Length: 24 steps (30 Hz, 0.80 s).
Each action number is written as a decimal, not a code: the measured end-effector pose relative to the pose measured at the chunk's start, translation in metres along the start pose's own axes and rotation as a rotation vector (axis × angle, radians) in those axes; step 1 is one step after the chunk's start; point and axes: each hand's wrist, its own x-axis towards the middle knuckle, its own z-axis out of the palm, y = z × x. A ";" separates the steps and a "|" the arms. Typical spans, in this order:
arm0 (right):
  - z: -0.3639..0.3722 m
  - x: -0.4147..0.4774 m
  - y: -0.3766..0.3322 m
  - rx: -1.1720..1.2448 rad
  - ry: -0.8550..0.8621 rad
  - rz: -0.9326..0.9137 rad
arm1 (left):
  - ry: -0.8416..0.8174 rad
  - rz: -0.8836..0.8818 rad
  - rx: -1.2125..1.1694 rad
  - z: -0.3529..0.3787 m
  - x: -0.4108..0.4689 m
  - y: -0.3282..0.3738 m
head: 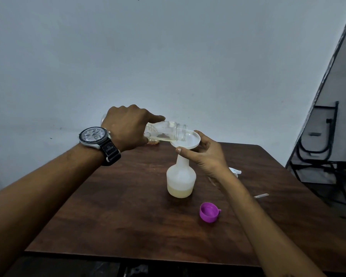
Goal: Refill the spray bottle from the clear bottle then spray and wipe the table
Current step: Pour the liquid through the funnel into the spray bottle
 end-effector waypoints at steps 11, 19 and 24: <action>0.000 0.001 -0.001 -0.008 0.003 0.004 | -0.004 0.002 -0.008 -0.001 0.001 0.000; 0.000 0.001 0.001 -0.014 0.019 0.009 | -0.016 0.000 -0.017 0.000 0.001 -0.001; 0.001 0.001 0.001 -0.004 0.025 0.012 | -0.017 0.006 -0.009 0.000 0.002 0.000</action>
